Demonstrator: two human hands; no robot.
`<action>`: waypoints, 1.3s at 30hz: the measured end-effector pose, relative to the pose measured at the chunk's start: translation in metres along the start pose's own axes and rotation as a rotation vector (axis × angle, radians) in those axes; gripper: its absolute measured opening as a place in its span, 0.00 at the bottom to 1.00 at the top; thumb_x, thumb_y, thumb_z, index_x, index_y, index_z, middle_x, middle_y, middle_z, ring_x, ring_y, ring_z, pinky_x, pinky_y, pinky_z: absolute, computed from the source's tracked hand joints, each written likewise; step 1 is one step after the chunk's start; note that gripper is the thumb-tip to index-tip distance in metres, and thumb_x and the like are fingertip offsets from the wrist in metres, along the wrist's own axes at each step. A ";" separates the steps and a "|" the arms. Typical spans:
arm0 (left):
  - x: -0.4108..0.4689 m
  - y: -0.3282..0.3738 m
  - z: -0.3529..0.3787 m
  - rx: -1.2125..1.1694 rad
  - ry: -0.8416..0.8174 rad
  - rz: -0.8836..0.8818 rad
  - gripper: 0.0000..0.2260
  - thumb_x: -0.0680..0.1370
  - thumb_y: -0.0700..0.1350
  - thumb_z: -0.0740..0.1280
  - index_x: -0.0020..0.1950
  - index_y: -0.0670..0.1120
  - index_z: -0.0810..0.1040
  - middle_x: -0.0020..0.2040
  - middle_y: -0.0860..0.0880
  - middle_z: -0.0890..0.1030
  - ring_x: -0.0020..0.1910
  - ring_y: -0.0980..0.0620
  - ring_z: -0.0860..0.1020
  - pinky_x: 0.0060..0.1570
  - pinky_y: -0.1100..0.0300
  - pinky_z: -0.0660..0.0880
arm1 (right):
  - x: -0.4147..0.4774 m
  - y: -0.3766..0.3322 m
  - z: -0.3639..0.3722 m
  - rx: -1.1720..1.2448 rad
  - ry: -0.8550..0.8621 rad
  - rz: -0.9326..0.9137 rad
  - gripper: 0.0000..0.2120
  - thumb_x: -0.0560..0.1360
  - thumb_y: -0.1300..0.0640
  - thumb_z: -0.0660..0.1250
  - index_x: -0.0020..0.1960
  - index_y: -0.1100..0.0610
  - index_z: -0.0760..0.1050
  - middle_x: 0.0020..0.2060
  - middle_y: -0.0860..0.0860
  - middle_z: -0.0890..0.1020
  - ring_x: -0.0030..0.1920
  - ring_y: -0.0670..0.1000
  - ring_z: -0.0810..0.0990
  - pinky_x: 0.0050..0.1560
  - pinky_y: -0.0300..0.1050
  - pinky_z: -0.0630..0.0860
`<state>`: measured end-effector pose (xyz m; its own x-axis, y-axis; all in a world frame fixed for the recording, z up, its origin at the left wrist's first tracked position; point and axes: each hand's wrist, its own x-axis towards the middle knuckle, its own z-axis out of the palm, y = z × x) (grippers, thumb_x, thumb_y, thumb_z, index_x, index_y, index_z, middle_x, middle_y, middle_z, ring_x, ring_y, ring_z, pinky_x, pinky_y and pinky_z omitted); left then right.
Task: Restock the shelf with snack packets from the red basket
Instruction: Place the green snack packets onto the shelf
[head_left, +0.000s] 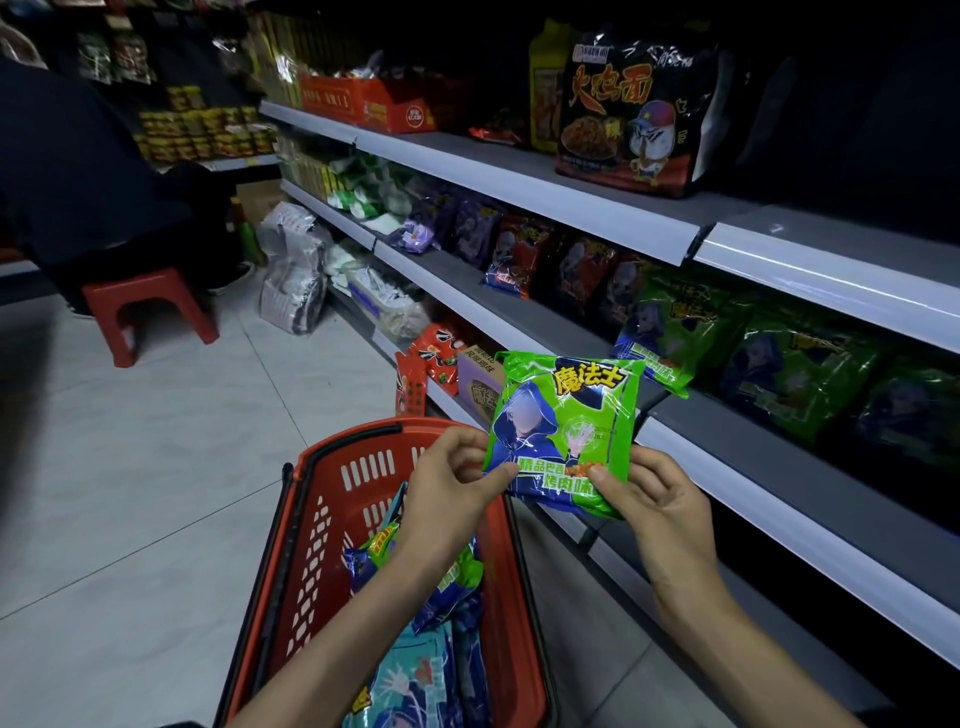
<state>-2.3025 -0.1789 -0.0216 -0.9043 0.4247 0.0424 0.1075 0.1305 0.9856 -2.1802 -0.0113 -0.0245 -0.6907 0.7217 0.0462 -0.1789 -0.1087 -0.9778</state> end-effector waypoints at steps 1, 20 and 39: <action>-0.001 0.001 0.000 0.000 -0.001 0.010 0.11 0.75 0.45 0.79 0.53 0.48 0.80 0.46 0.48 0.87 0.48 0.46 0.85 0.50 0.51 0.83 | 0.000 0.000 0.000 0.003 0.000 0.000 0.16 0.71 0.64 0.78 0.58 0.63 0.80 0.50 0.58 0.88 0.54 0.62 0.86 0.61 0.56 0.80; 0.015 0.017 0.090 0.187 -0.001 0.166 0.05 0.78 0.47 0.74 0.54 0.51 0.84 0.44 0.56 0.86 0.43 0.60 0.82 0.44 0.63 0.77 | 0.024 -0.004 -0.064 -0.002 0.275 -0.004 0.11 0.72 0.67 0.78 0.50 0.61 0.78 0.45 0.60 0.87 0.43 0.52 0.84 0.43 0.37 0.81; 0.091 0.032 0.223 0.412 -0.297 0.205 0.18 0.79 0.50 0.70 0.70 0.56 0.79 0.54 0.49 0.86 0.58 0.49 0.82 0.61 0.51 0.78 | 0.122 -0.013 -0.144 -0.821 0.607 -0.128 0.14 0.72 0.49 0.80 0.45 0.48 0.75 0.27 0.45 0.78 0.37 0.54 0.81 0.42 0.50 0.77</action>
<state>-2.2893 0.0635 -0.0226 -0.6986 0.7055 0.1196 0.4762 0.3336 0.8136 -2.1611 0.1763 -0.0352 -0.1890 0.9436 0.2719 0.4653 0.3299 -0.8214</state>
